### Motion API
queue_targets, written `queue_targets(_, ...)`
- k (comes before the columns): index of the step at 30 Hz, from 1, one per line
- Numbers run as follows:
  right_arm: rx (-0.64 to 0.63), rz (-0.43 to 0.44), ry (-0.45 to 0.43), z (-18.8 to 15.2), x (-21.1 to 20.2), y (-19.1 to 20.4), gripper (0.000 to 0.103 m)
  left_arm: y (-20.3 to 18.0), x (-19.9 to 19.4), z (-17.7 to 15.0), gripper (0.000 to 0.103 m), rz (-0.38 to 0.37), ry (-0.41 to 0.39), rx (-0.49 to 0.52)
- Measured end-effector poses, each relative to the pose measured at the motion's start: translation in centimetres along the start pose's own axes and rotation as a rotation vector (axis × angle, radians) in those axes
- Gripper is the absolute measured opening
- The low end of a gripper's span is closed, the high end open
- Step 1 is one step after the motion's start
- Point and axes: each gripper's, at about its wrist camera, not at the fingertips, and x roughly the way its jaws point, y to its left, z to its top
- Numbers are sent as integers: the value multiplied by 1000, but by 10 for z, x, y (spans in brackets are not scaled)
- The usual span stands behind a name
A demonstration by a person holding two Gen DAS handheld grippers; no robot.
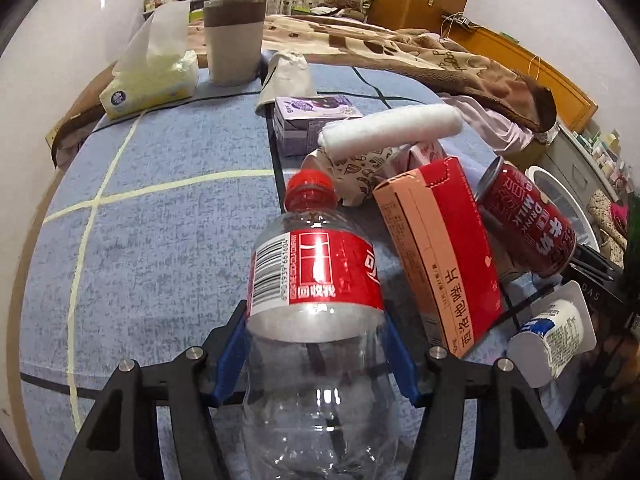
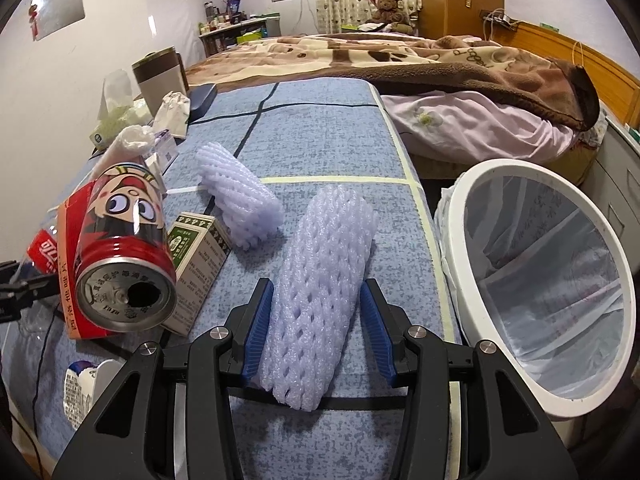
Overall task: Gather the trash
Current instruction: 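Grasp the clear Coca-Cola bottle with left tool while right tool grasps purple foam net, then carry bottle and foam net over the white wastebasket and open both tools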
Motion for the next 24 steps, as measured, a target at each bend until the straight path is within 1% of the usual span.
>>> queue_targets(6,-1,27,-20,-1,-4,-1,30,-3,-11,-7,62,17,-47,-45)
queue_targets(8,2,40,-24,-1,-6,-1,29,-4,-18,-9,62,13,-73,-59)
queue_targets(10,0,54,-34,-1,-9,-1,29,-6,-24,-11,62,29,-85,-68)
queue_targets(12,2,63,-49,-1,-13,-2,28,-10,-31,-14,62,43,-100,-55)
queue_targets(19,11,93,-118,6,-38,-7,28,-30,-61,-11,62,23,-170,-48)
queue_targets(24,22,97,-169,12,-60,-19,28,-63,-80,0,62,-6,-222,-1)
